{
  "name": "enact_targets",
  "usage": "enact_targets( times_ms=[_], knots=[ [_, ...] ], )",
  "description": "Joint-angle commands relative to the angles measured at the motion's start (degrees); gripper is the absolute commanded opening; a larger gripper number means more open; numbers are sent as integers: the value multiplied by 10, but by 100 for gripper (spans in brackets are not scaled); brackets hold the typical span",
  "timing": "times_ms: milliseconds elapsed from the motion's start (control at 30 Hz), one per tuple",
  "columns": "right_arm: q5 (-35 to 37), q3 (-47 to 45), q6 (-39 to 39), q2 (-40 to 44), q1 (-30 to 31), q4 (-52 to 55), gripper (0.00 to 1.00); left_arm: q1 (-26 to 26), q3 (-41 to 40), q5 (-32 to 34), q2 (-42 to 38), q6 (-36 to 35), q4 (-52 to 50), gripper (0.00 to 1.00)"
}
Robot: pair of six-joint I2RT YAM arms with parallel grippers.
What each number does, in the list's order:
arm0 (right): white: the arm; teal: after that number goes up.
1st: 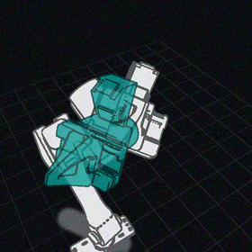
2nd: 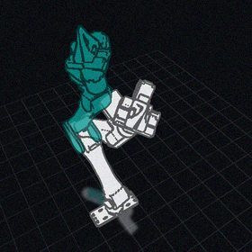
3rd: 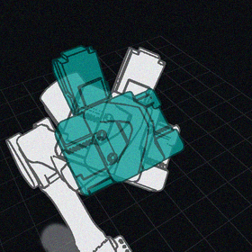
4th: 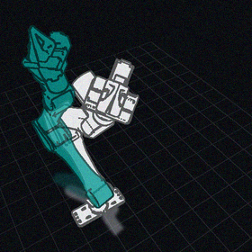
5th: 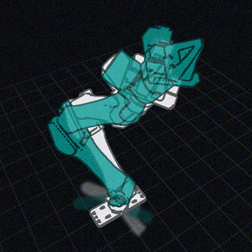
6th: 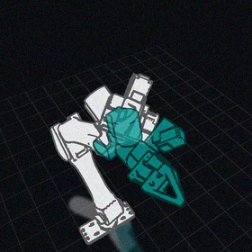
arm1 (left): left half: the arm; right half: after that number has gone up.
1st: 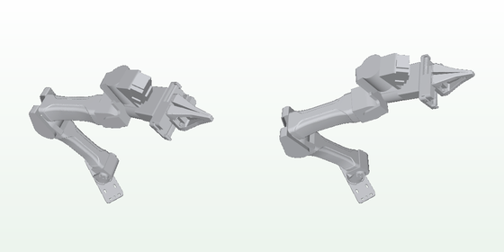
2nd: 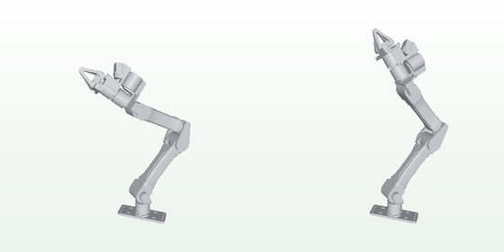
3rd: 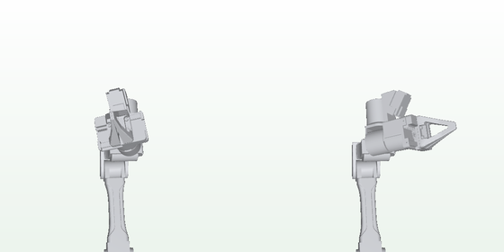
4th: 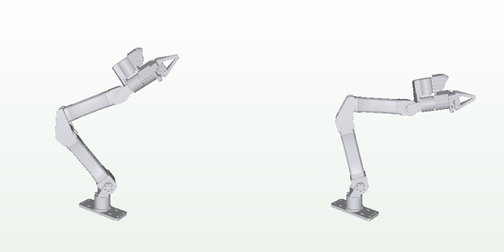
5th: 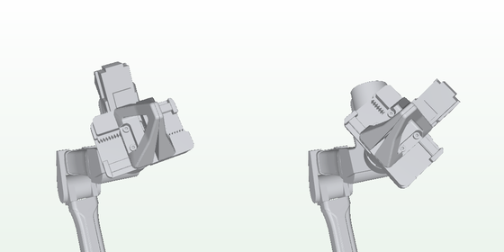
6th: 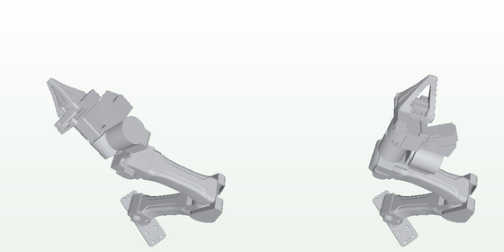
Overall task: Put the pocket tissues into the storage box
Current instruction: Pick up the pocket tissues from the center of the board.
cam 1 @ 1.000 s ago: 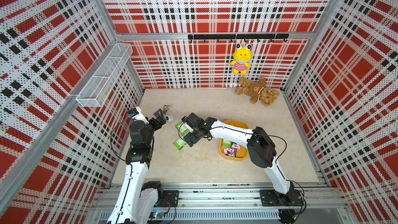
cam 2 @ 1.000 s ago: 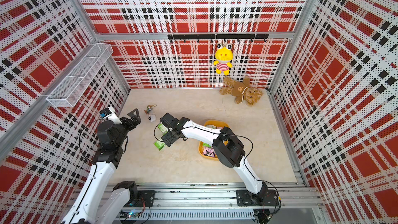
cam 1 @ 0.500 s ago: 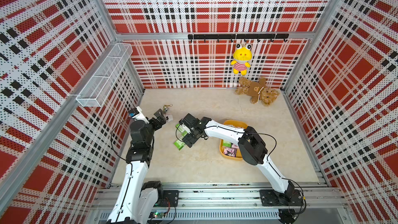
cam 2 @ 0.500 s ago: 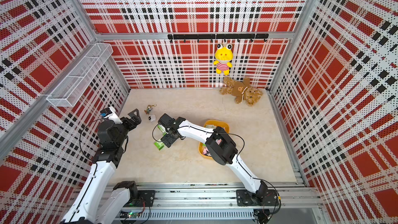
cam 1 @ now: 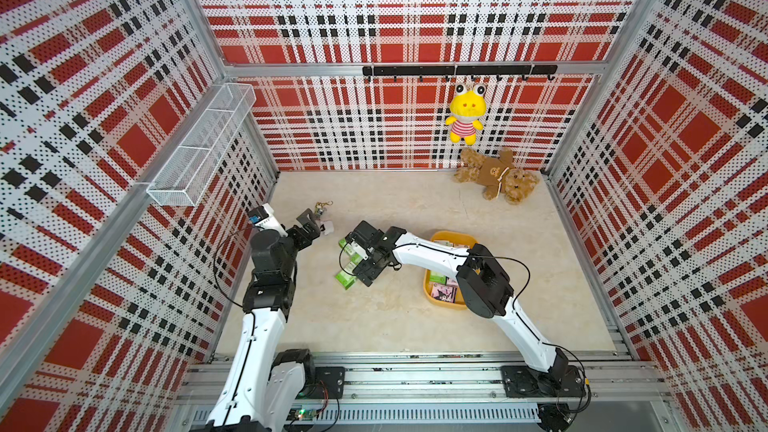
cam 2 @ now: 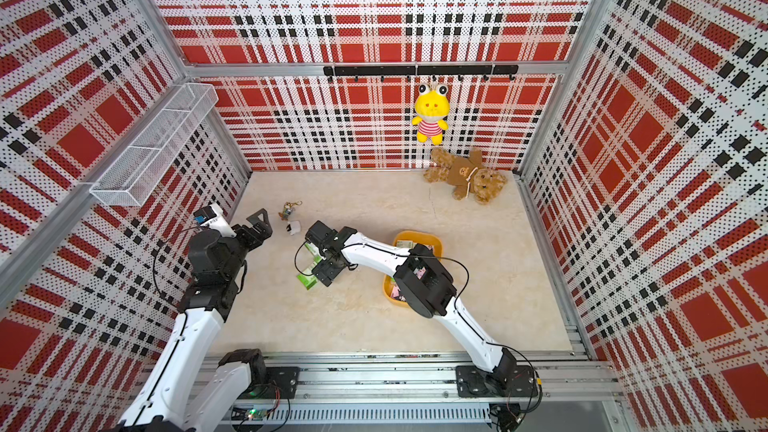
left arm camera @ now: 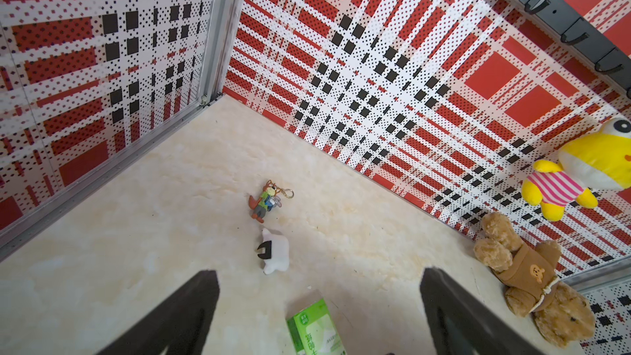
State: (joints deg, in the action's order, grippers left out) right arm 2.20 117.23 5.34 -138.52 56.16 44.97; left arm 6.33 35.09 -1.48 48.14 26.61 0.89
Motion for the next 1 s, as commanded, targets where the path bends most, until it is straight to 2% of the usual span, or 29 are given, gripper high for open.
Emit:
enact_targets(
  times_ms=[0, 267, 400, 600, 667, 800, 967],
  knots=[
    [1, 25, -7, -22, 2, 10, 99, 0, 13, 1, 0, -9, 3, 100],
    [-3, 58, -7, -41, 2, 14, 93, -1, 12, 2, -1, -9, 2, 100],
    [-8, 62, -7, -45, 1, 15, 82, -1, 11, 2, -1, -9, 2, 100],
    [-6, 61, -6, -47, -1, 19, 77, 0, 10, 2, -2, -9, 1, 100],
    [2, 62, -4, -49, -1, 23, 73, 0, 10, 2, -2, -9, 1, 100],
    [8, 55, 2, -42, -2, 20, 56, 0, 11, 2, -4, -9, 0, 100],
    [12, 39, 15, -9, -6, -2, 49, -1, 13, 0, -5, -7, -2, 100]
  ],
)
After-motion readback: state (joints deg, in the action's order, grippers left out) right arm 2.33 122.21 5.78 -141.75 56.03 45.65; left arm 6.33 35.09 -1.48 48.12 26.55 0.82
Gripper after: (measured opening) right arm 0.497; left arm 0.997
